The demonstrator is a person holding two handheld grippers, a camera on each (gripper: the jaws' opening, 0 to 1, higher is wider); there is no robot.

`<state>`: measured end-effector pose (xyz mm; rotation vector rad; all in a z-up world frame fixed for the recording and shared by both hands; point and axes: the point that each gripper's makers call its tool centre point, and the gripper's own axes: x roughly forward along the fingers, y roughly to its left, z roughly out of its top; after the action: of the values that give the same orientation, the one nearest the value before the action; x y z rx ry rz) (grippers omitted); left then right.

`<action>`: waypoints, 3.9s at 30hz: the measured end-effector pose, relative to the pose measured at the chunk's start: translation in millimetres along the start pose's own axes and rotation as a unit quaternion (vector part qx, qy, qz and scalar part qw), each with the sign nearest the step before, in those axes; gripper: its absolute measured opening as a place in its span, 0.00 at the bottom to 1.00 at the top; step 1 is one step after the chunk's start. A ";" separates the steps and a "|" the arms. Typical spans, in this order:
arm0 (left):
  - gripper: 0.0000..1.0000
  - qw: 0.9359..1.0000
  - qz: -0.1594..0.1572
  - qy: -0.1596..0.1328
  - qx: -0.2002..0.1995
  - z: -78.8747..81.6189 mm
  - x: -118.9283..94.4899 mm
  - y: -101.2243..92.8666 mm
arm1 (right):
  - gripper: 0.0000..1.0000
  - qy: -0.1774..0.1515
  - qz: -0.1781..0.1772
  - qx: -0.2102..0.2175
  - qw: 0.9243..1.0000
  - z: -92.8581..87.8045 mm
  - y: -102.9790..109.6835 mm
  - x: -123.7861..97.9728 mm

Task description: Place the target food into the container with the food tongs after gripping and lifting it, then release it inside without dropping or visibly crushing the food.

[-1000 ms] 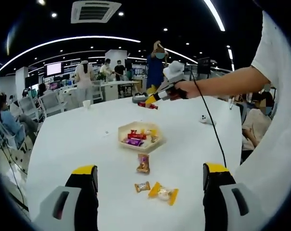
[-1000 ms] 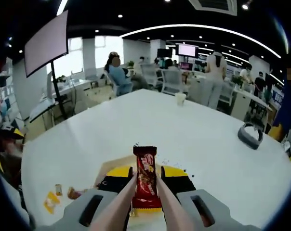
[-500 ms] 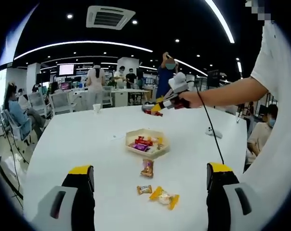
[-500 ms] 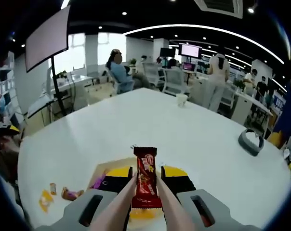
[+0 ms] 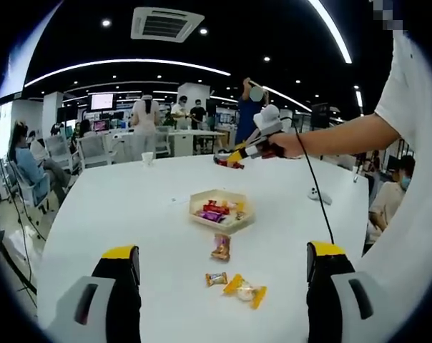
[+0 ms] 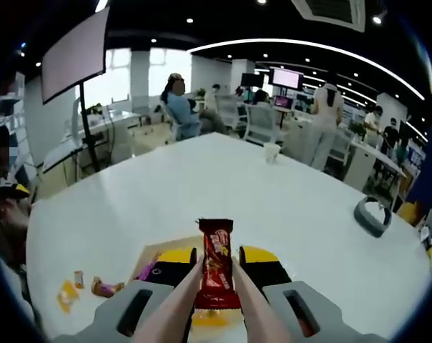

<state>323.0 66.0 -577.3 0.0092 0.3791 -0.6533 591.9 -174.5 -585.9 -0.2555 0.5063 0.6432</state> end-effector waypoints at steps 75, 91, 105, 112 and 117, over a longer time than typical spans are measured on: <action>0.99 0.998 -0.013 -0.020 0.061 0.6 0.8 -170.0 | 0.27 -0.073 0.057 0.026 0.995 -112.6 88.2 -183.1; 0.95 0.996 -0.054 0.004 0.078 -12.0 -27.0 -126.4 | 0.27 -0.072 0.007 0.048 0.996 -97.4 134.0 -190.6; 0.95 0.991 -0.076 0.049 0.099 -30.6 -48.5 -69.1 | 0.27 -0.058 -0.055 0.079 0.994 -101.9 175.2 -192.2; 0.97 0.992 -0.073 0.035 0.092 -19.7 -39.4 -64.5 | 0.27 -0.042 -0.047 0.071 0.995 -102.0 168.2 -181.3; 0.98 0.997 -0.050 0.023 0.053 -5.0 -25.1 -55.9 | 0.27 -0.048 -0.034 0.080 0.995 -97.8 159.0 -171.2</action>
<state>269.8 37.0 -567.1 0.1065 0.3902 -0.7725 338.7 -175.1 -590.7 -0.0904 0.4521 0.5423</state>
